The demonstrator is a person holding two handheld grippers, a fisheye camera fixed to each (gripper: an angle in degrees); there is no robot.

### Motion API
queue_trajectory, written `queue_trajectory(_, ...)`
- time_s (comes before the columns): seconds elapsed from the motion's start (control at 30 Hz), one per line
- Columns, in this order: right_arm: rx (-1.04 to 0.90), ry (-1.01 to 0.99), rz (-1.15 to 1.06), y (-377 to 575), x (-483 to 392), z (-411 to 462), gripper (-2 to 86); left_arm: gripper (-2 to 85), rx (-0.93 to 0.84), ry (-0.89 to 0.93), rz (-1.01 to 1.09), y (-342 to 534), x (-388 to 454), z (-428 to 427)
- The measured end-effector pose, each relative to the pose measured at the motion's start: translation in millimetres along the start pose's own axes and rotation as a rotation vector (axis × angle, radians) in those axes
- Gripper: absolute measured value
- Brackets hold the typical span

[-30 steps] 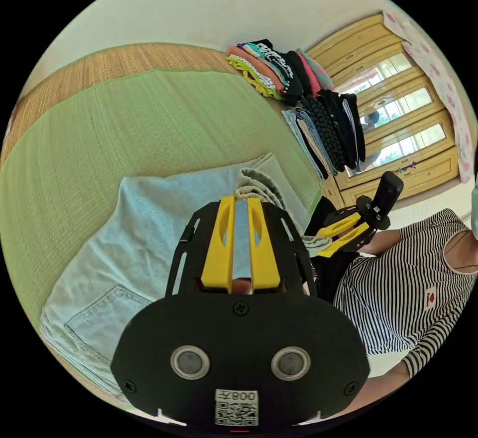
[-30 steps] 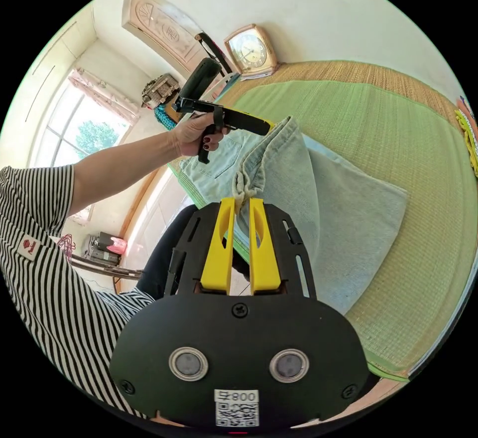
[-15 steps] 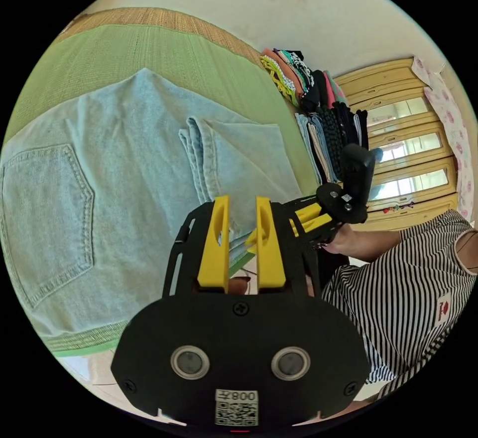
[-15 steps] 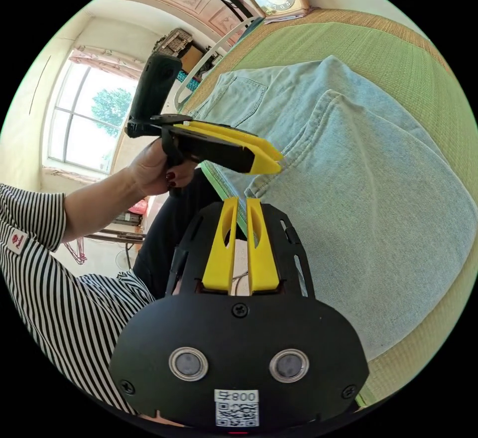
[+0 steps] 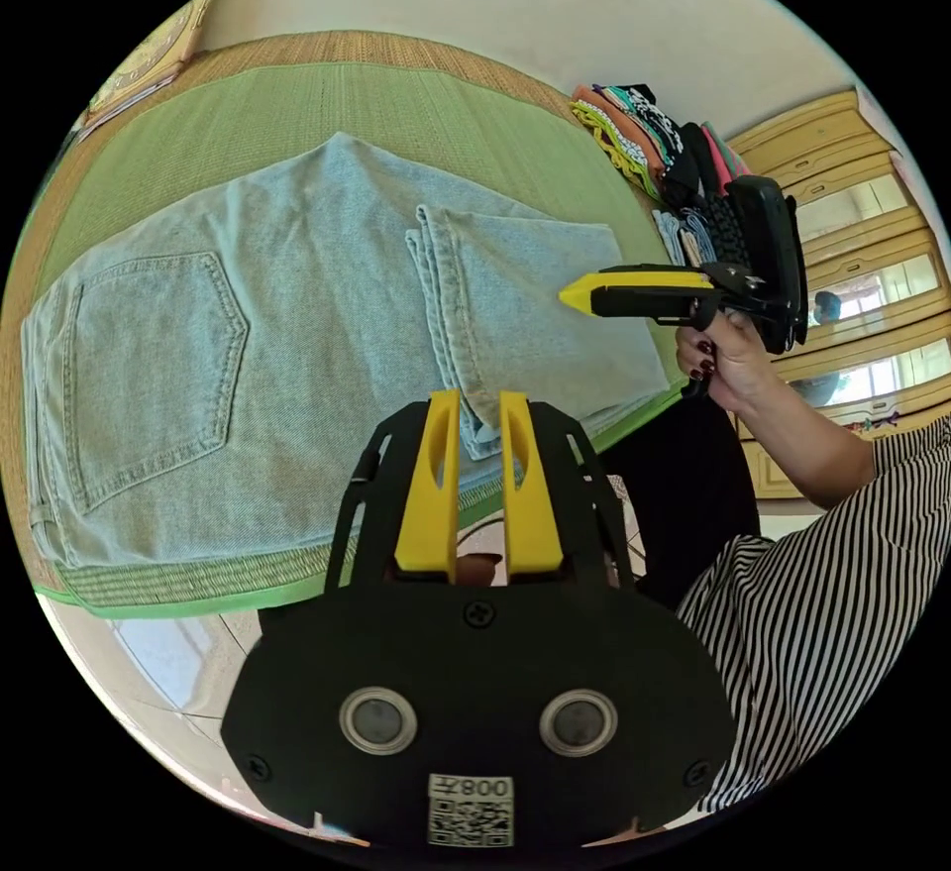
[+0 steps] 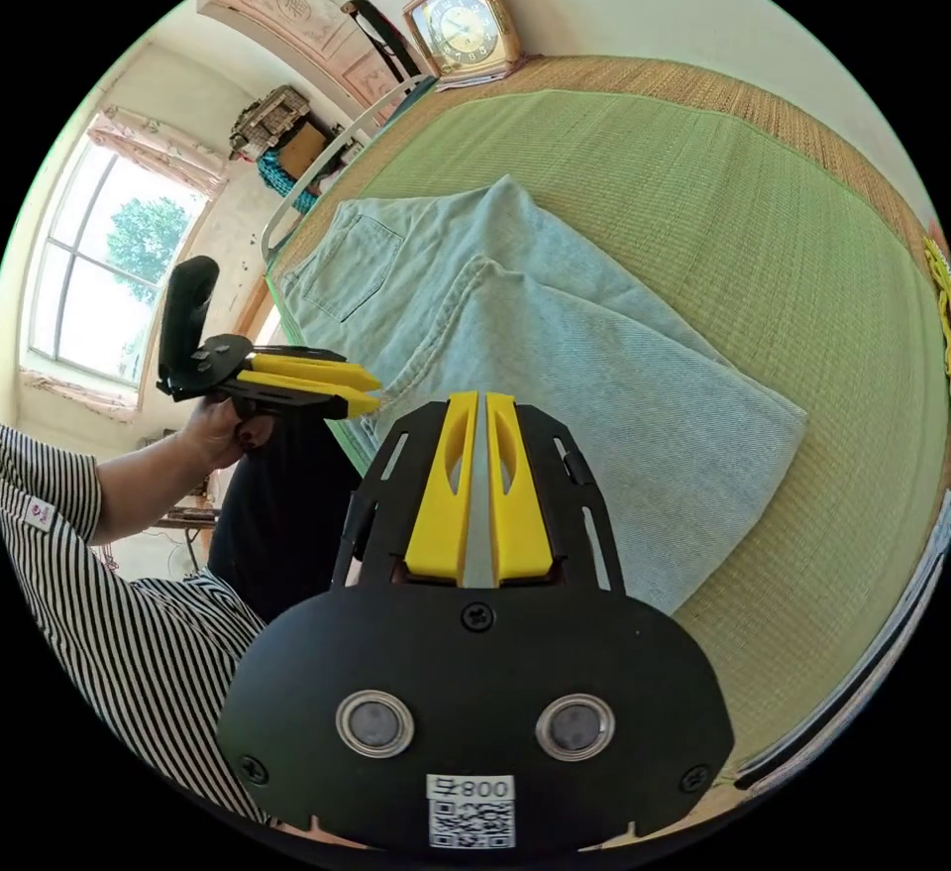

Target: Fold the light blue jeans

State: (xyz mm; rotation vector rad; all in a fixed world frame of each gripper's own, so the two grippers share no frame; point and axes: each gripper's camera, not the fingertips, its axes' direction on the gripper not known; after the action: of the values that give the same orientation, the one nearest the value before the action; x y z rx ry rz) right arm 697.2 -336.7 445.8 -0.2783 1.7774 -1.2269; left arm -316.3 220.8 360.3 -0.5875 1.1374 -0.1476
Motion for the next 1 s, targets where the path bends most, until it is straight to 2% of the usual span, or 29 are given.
queue_trajectory(0.13, -0.125, 0.109, -0.046, -11, -13, 33, 0.5, 5.5, -0.024, -0.010, -0.013, 14, 3, 6)
queue_trajectory(0.27, -0.053, 0.173, -0.114, -9, -27, 32, 0.3, 2.9, -0.007, -0.049, 0.007, 29, 10, -3)
queue_trajectory(0.43, -0.098, 0.128, -0.089, -26, -26, 21, 0.2, 2.2, 0.015, -0.032, -0.027, 44, 11, -5)
queue_trajectory(0.57, 0.039, 0.129, -0.121, -52, -36, -6, 0.1, 1.3, 0.057, -0.113, 0.009, 55, 27, -12)
queue_trajectory(0.67, -0.002, 0.134, -0.146, -81, -35, 6, 0.1, 0.7, 0.008, -0.126, 0.029, 60, 34, 2)
queue_trajectory(0.77, -0.142, 0.171, -0.132, -102, -24, 41, 0.2, 0.4, 0.011, -0.085, -0.012, 65, 32, 7)
queue_trajectory(0.9, -0.084, 0.130, -0.144, -102, -23, 21, 0.1, 0.3, 0.055, -0.089, 0.019, 72, 48, 2)
queue_trajectory(1.0, -0.061, 0.123, -0.132, -103, -20, 16, 0.1, 0.2, -0.008, -0.080, 0.082, 74, 65, 20)
